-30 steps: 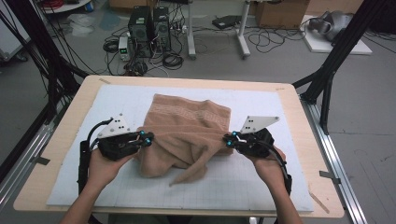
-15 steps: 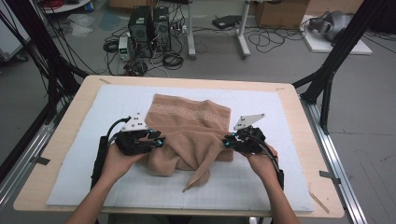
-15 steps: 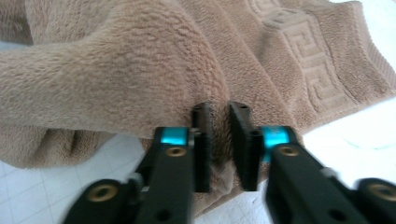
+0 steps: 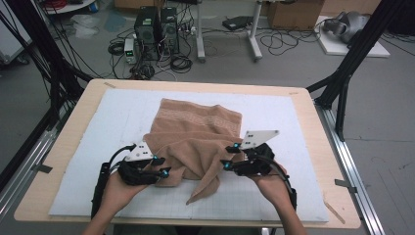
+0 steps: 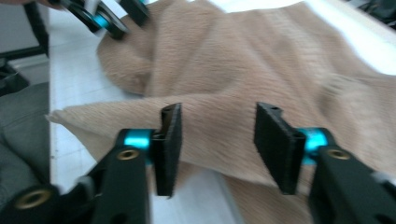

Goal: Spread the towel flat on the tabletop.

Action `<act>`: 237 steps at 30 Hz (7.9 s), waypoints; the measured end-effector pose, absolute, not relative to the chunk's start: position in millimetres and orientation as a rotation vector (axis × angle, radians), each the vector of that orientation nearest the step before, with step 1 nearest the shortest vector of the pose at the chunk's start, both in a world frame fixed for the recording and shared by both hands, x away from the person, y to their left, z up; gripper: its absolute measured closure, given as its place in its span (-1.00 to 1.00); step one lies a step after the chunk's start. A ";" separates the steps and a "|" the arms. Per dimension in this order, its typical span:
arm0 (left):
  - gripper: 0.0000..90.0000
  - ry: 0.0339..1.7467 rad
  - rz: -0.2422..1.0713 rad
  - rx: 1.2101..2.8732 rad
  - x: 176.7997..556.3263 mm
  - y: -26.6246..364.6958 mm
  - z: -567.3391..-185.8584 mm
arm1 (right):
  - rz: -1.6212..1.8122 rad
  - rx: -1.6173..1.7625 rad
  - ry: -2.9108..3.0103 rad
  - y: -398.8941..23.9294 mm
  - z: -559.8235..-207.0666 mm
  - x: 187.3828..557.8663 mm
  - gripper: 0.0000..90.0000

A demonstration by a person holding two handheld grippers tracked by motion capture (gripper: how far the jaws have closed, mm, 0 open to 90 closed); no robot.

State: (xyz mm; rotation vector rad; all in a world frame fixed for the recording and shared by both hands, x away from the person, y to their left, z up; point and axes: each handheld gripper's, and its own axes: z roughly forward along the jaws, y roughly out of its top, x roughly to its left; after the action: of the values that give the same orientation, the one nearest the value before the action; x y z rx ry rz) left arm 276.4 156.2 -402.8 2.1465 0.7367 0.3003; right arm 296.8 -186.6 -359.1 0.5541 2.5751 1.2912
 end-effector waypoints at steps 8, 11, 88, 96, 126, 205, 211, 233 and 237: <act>0.47 0.754 0.374 2.276 292.1 130.4 -431.8 | 1.104 0.545 2.661 -138.7 -398.8 315.6 0.21; 0.68 0.737 0.385 2.280 294.1 132.1 -431.9 | 1.080 0.541 2.678 -129.9 -411.2 322.7 0.53; 0.83 0.618 0.320 2.150 279.0 188.6 -378.5 | 1.119 0.516 2.665 -191.9 -391.5 298.0 0.83; 0.82 0.522 0.201 2.123 276.5 212.8 -343.2 | 1.145 0.471 2.609 -202.4 -356.5 291.2 0.83; 0.58 0.702 0.162 2.240 308.5 197.9 -409.0 | 1.129 0.596 2.706 -206.3 -403.2 307.5 0.78; 0.36 0.649 0.256 2.181 281.7 206.9 -408.3 | 1.213 0.604 2.727 -207.4 -417.5 292.5 0.40; 0.34 0.674 0.238 2.305 292.9 190.7 -433.2 | 1.168 0.617 2.766 -197.8 -441.3 296.7 0.42; 0.90 0.520 0.242 2.280 241.9 207.9 -414.3 | 1.236 0.450 2.796 -191.0 -421.0 252.1 0.88; 0.90 0.489 0.236 2.263 223.6 211.5 -407.2 | 1.265 0.405 2.796 -190.9 -413.3 236.3 0.87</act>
State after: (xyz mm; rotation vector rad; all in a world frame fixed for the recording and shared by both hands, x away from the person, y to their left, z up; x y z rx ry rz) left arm 223.6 211.5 -407.2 2.2629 0.4886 0.2357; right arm 236.3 -190.9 -413.3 0.4049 2.7959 1.2646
